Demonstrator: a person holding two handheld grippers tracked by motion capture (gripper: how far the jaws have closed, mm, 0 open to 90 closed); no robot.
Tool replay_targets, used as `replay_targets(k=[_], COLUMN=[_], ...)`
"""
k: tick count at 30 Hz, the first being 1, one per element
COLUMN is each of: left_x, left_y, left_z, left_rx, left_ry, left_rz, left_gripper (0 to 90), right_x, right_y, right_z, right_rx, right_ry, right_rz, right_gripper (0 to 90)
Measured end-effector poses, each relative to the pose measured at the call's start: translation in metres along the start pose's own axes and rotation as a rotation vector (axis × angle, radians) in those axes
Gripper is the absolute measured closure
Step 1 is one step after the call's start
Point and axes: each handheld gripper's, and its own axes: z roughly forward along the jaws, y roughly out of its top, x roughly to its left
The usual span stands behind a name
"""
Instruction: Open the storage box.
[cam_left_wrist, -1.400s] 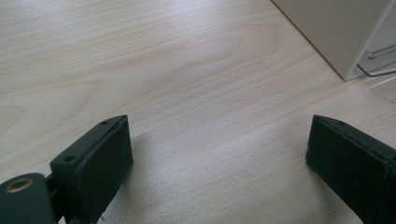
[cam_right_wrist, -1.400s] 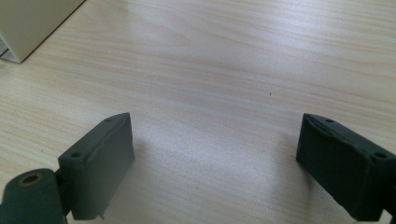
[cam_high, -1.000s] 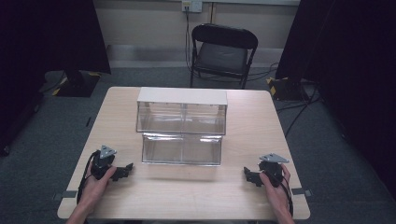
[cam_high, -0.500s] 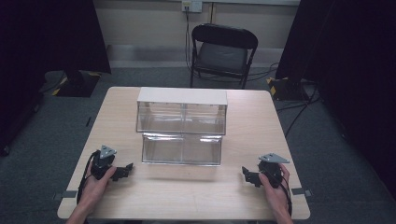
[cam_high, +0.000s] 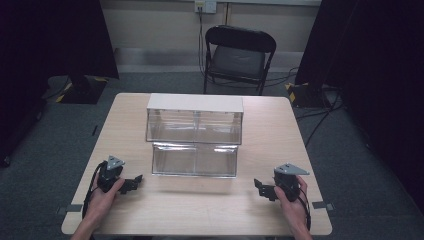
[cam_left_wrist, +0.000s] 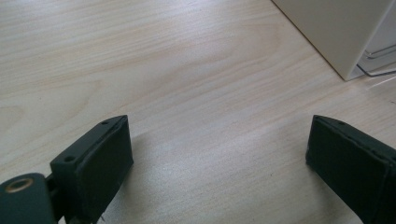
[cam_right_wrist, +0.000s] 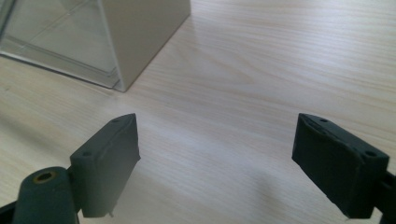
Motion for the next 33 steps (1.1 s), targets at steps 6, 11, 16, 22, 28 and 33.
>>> replay_targets(k=[6,11,16,22,28,33], left_x=[0.0,0.0,0.0,0.0,0.0,0.001], left_y=[0.0,0.0,0.0,0.0,0.0,0.0], left_z=[0.0,0.0,0.0,0.0,0.0,0.0], left_rx=[-0.002,0.0,-0.002,-0.002,-0.002,-0.001], left_ry=[-0.002,0.0,-0.002,-0.006,-0.006,-0.006], left_rz=[-0.001,0.0,-0.001,0.003,0.003,0.006], left_gripper=[6.5,6.5,6.5,6.0,6.0,5.9], right_x=[0.015,0.026,0.037,0.044,0.051,0.057], right_y=[0.005,0.008,0.011,0.014,0.017,0.028], right_z=[0.0,0.001,0.003,0.005,0.007,0.009], right_rx=[-0.007,-0.019,-0.021,-0.025,-0.024,-0.026], right_ry=[0.037,0.056,0.093,0.117,0.133,0.146], right_rz=[-0.035,-0.054,-0.071,-0.08,-0.074,-0.094], right_gripper=[14.2,14.2,14.2,14.1,14.2,14.2])
